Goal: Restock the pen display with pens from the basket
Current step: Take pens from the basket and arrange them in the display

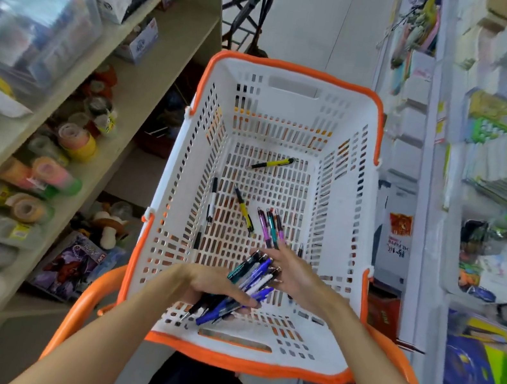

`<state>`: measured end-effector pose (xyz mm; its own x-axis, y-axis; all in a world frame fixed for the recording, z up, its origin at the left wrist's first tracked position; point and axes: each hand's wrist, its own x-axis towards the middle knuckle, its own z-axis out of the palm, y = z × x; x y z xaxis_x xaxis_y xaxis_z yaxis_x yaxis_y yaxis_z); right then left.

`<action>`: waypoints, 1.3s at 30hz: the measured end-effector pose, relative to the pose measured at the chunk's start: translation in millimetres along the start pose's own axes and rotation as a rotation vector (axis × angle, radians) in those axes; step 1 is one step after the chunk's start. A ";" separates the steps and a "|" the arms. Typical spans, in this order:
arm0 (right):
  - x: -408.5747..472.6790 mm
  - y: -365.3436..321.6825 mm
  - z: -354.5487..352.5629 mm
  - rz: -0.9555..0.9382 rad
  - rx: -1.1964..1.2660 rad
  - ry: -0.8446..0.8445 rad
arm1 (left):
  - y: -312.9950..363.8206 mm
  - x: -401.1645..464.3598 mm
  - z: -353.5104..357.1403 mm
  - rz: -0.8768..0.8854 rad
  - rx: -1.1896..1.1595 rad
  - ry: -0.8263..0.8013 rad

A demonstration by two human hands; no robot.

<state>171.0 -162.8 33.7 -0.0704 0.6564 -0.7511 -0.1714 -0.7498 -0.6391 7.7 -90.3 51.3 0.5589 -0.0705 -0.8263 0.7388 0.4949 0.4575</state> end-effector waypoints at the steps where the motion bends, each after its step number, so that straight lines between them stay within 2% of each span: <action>1: -1.3 -1.8 -1.3 -0.023 0.027 -0.023 | -0.1 -3.3 -0.7 0.018 -0.034 -0.001; 4: -11.5 -25.8 6.3 -0.071 0.055 -0.082 | 4.0 -29.1 0.6 0.074 -0.129 -0.002; 8: -28.0 -72.8 44.4 -0.190 -0.077 -0.138 | -2.7 -80.1 -3.8 0.169 -0.213 0.072; 12: -32.4 -109.1 85.4 -0.221 -0.194 -0.145 | -14.1 -127.7 -5.9 0.269 -0.367 0.136; 16: -37.5 -139.6 147.4 -0.272 -0.384 -0.130 | -50.1 -184.2 -15.8 0.437 -0.584 0.380; 18: -42.6 -148.0 192.0 -0.277 -0.464 -0.179 | -77.0 -218.1 -19.0 0.520 -0.674 0.505; 22: -54.2 -147.9 292.0 -0.306 -0.556 -0.270 | -142.2 -277.3 -25.8 0.654 -0.860 0.649; 28: -93.0 -136.1 419.3 -0.501 -0.867 -0.321 | -234.0 -358.5 -17.4 0.698 -0.943 0.920; 31: -109.7 -130.0 471.5 -0.536 -0.971 -0.351 | -265.9 -391.2 -16.6 0.735 -0.932 0.976; 36: -122.4 -125.8 546.7 -0.554 -0.905 -0.354 | -309.2 -446.0 -27.1 0.707 -0.843 1.181; 39: -125.5 -130.0 579.9 -0.557 -0.801 -0.370 | -321.1 -474.0 -33.4 0.819 -0.941 1.138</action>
<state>-367.8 -99.2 306.9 -0.5014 0.8096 -0.3053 0.4202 -0.0805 -0.9038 -507.1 -186.8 285.1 -0.1918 0.8556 -0.4807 -0.2864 0.4197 0.8613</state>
